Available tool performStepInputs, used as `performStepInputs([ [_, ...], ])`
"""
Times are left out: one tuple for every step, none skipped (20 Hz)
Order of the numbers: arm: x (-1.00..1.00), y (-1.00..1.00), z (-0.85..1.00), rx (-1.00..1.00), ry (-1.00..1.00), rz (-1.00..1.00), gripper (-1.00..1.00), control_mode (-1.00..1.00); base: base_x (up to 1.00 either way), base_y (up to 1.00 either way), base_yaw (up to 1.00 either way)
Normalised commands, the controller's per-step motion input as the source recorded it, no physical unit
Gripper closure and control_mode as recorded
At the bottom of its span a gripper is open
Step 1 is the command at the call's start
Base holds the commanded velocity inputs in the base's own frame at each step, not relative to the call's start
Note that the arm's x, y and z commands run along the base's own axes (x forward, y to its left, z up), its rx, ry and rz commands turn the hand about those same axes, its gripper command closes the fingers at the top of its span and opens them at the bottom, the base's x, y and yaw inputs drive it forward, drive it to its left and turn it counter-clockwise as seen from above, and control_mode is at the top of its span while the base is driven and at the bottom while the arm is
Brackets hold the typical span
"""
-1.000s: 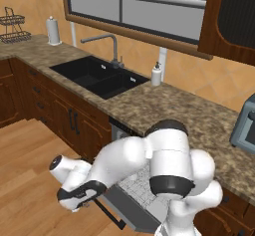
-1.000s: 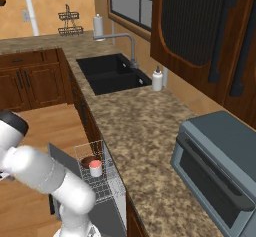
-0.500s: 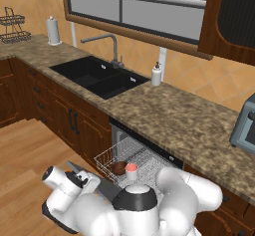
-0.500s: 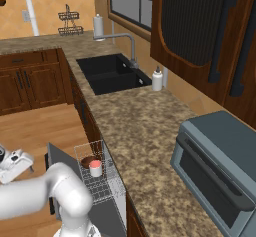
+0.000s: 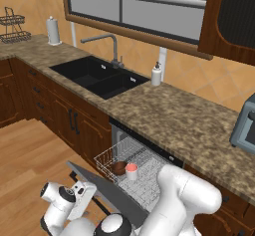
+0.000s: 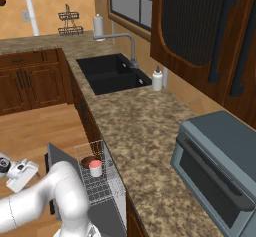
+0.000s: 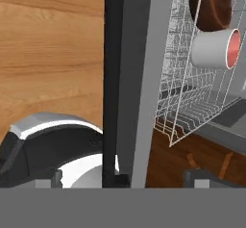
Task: Pick up the cup and bowl from the counter, place them in the dishwasher, and close the dishwasher door.
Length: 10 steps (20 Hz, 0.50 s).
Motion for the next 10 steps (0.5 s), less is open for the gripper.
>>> performStepInputs([
  [0.60, 0.20, -0.86, -0.17, 0.00, 0.00, -1.00, -1.00, 0.00, 0.00, 0.00],
  [0.59, 0.28, -0.88, -0.17, 0.00, 0.00, -1.00, -1.00, 0.00, 0.00, 0.00],
  [0.59, 0.44, -0.91, -0.18, 0.00, 0.00, -1.00, -1.00, 0.00, 0.00, 0.00],
  [0.61, 0.93, -0.94, -0.23, 0.00, 0.00, -1.00, -1.00, 0.00, 0.00, 0.00],
  [0.57, 0.59, -0.91, -0.20, 0.00, 0.00, -1.00, -1.00, 0.00, 0.00, 0.00],
  [0.58, 0.41, -0.94, -0.20, 0.00, 0.00, -1.00, -1.00, 0.00, 0.00, 0.00],
  [0.58, 0.19, -0.94, -0.19, 0.00, 0.00, -1.00, -1.00, 0.00, 0.00, 0.00],
  [0.59, 0.09, -0.97, -0.19, 0.00, 0.00, -1.00, -1.00, 0.00, 0.00, 0.00],
  [0.64, 0.13, -1.00, -0.20, 0.00, 0.00, -1.00, -1.00, 0.00, 0.00, 0.00],
  [0.66, 0.01, -0.95, -0.20, 0.00, 0.00, -1.00, -1.00, 0.00, 0.00, 0.00],
])
